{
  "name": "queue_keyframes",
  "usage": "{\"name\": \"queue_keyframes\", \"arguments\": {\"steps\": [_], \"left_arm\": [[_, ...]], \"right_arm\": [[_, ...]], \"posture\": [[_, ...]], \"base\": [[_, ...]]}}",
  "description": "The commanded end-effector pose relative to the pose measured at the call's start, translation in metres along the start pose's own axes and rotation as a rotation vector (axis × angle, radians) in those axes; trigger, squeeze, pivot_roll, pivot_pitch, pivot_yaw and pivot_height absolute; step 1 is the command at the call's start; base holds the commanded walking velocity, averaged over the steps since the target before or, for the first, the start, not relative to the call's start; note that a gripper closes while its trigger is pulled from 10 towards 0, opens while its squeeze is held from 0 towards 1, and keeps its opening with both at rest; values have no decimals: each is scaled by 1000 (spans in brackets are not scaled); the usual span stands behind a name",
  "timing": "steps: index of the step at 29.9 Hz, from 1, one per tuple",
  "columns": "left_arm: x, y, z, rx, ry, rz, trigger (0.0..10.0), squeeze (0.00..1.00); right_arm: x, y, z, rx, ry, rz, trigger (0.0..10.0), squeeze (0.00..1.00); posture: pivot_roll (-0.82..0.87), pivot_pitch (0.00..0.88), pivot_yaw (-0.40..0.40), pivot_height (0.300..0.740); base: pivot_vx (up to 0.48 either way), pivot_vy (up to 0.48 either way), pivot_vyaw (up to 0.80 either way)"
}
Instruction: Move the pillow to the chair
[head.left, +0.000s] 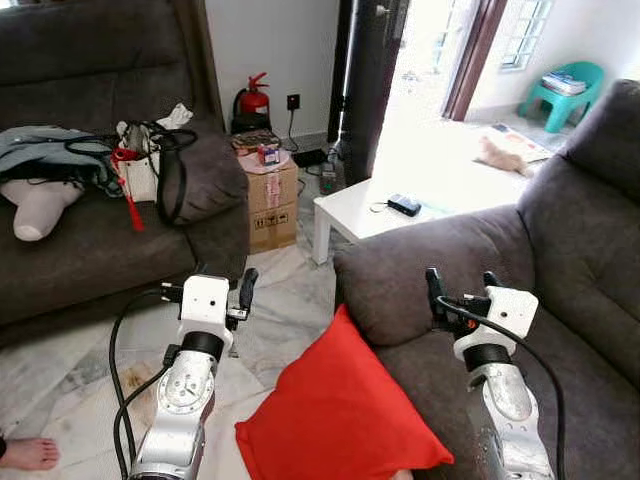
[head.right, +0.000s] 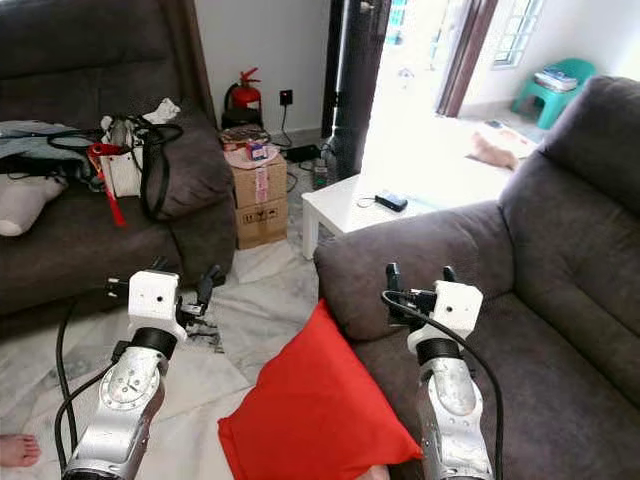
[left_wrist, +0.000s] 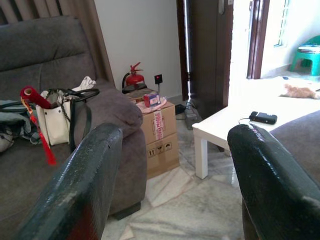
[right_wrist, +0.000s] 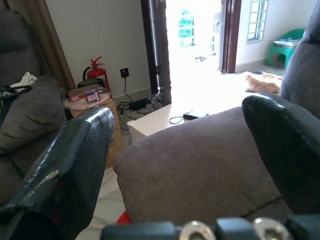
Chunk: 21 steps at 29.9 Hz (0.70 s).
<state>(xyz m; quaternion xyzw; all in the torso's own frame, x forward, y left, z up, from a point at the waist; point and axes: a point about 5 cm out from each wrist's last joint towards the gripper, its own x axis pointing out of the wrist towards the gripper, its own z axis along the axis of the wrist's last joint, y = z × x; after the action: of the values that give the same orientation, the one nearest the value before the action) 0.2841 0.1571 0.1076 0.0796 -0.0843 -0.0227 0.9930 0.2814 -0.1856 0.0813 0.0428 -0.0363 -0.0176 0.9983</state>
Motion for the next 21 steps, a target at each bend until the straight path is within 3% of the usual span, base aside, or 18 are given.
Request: {"name": "queue_keyframes", "arguments": {"steps": [1, 21], "left_arm": [[0, 4, 6, 7, -25, 17, 10000, 0], [1, 1, 7, 0, -33, 9, 10000, 0]], "right_arm": [[0, -4, -1, 5, 2, -14, 10000, 0], [4, -4, 3, 20, 1, -16, 10000, 0]], "posture": [[52, 0, -45, 740], [49, 0, -47, 740]], "base": [[0, 0, 0], [0, 0, 0]]}}
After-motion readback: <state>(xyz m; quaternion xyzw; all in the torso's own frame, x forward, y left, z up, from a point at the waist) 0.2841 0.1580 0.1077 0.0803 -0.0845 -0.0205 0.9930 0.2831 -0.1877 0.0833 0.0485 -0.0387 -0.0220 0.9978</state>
